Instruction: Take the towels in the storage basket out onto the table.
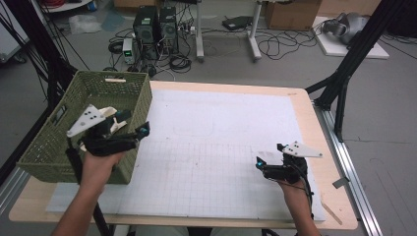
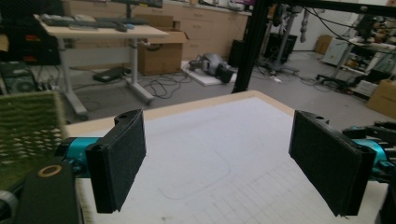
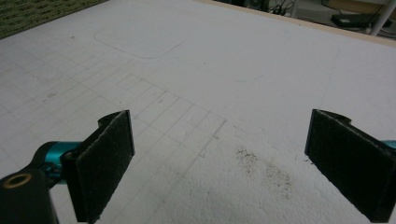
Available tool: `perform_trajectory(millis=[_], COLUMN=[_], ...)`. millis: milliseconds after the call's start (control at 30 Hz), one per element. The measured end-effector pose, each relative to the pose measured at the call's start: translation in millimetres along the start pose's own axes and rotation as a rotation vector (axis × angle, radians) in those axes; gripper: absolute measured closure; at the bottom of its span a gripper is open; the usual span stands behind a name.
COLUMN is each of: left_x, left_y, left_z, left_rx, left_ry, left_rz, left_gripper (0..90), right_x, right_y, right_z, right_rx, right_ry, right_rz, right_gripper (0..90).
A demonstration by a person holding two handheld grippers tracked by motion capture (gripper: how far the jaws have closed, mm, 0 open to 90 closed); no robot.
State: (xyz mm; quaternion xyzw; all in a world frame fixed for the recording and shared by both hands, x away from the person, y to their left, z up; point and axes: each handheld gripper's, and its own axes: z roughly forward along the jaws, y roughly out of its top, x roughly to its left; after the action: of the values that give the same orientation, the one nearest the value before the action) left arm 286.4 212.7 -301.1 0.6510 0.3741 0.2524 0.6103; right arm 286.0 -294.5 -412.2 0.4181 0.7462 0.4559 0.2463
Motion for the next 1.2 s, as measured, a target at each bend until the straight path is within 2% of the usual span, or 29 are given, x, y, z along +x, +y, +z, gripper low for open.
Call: perform_trajectory(millis=[200, 367, 433, 533, 667, 833, 1000, 1200], left_x=[30.9, 57.7, 69.3, 83.0, 95.3, 112.8, 129.2, 144.9], left_y=[18.4, 18.7, 15.2, 9.9, 4.2, -6.6, -20.3, -39.5], left_z=[-15.7, -21.2, -20.8, -17.5, -11.4, -1.5, 12.8, 23.6], left_rx=[-0.032, -0.018, -0.004, 0.043, 0.102, 0.186, 0.322, 0.465], left_ry=[0.077, 0.132, 0.143, 0.170, 0.191, 0.250, 0.329, 0.412], left_rz=[0.010, 0.000, -0.024, -0.039, -0.037, -0.060, -0.084, -0.135], left_gripper=[19.2, 18.9, 18.8, 18.9, 18.9, 18.9, 19.3, 19.6], right_x=[0.4, 0.2, 0.1, 0.0, -0.3, 0.2, -0.1, -0.9], right_y=[0.5, 1.0, 1.0, 1.0, 0.8, 0.9, 0.7, 0.3], right_z=[1.6, 2.7, 2.8, 2.8, 3.3, 5.1, 5.6, 5.6], right_rx=[0.005, 0.003, 0.005, 0.004, 0.009, 0.015, 0.020, 0.022], right_ry=[0.003, 0.004, 0.004, 0.006, 0.004, 0.006, 0.007, 0.008], right_rz=[-0.002, -0.006, -0.004, -0.005, -0.003, -0.003, -0.003, -0.005], right_gripper=[7.4, 7.4, 7.4, 7.4, 7.4, 7.4, 7.4, 7.4])
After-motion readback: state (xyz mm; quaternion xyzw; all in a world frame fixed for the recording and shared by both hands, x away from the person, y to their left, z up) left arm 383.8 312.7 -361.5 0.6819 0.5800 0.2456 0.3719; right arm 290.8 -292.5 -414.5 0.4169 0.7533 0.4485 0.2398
